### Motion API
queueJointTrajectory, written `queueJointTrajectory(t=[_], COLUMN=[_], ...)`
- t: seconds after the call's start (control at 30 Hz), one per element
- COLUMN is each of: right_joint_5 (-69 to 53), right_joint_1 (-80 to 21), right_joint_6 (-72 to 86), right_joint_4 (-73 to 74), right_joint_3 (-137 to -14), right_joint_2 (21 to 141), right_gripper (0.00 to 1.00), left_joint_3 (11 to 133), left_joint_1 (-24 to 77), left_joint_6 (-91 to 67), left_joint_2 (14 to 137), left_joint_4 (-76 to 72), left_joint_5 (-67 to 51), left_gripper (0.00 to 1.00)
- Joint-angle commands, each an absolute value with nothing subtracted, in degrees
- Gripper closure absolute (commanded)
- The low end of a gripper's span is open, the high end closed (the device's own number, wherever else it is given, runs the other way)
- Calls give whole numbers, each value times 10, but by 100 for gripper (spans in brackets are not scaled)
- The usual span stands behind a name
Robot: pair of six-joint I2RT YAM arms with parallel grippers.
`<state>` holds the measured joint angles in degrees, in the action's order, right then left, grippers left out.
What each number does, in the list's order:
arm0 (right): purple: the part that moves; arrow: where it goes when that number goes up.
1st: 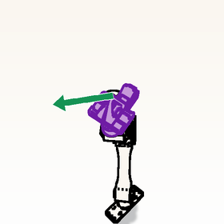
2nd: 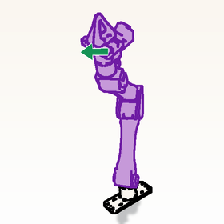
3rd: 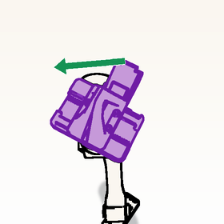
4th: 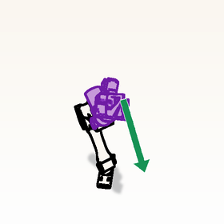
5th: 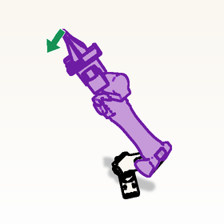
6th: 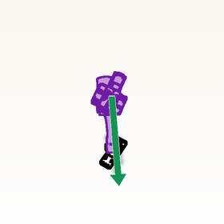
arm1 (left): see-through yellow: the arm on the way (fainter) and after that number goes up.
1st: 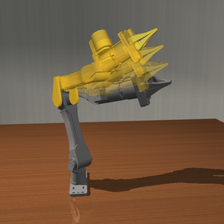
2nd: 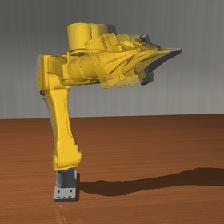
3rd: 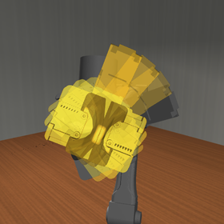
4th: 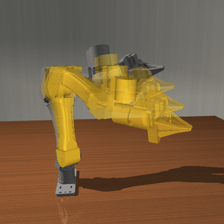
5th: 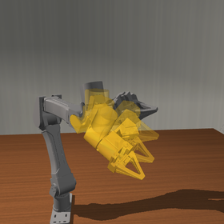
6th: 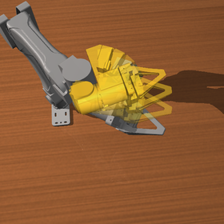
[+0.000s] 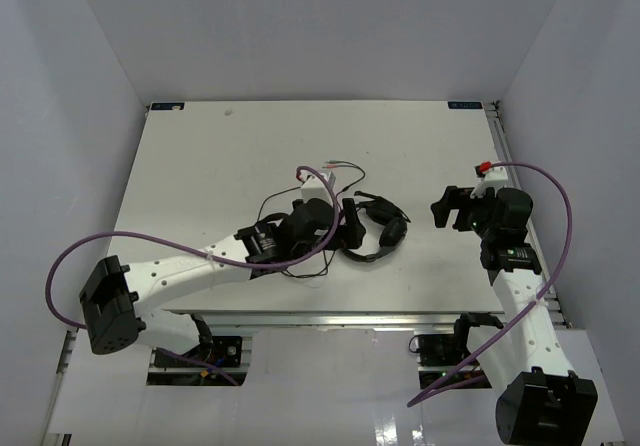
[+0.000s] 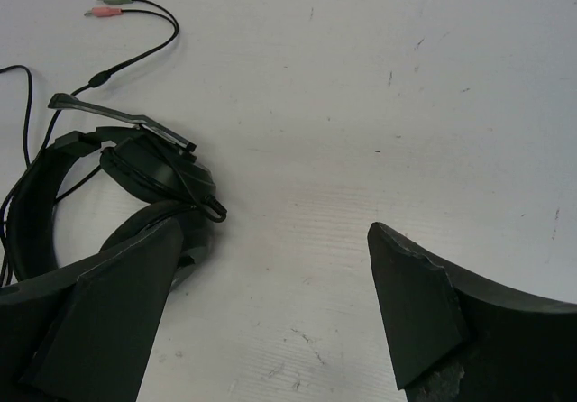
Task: Wrap the headphones
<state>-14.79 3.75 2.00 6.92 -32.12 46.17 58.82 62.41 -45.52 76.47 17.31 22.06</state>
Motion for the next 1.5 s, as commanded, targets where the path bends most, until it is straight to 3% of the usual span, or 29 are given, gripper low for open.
queueJointTrajectory(t=[0.0,0.3,0.43,0.97,1.37,1.47], right_joint_5=[-140,-351,-358,-347,-347,-345], right_joint_1=[40,43,43,43,44,43], right_joint_6=[39,-177,-189,-187,-183,-183], right_joint_4=[49,102,107,107,107,107], right_joint_3=[-344,-325,-327,-329,-330,-330], right_joint_2=[461,458,456,467,467,466], right_gripper=[10,10,10,10,10,10], left_joint_3=[560,582,614,811,783,787], left_joint_1=[621,621,621,591,547,525], left_joint_6=[-478,-796,-861,-885,-839,-813], left_joint_2=[773,877,923,1122,1123,1132], left_joint_4=[152,221,245,412,434,421], left_joint_5=[191,169,183,221,245,238], left_gripper=[2,12,15,22,21,26])
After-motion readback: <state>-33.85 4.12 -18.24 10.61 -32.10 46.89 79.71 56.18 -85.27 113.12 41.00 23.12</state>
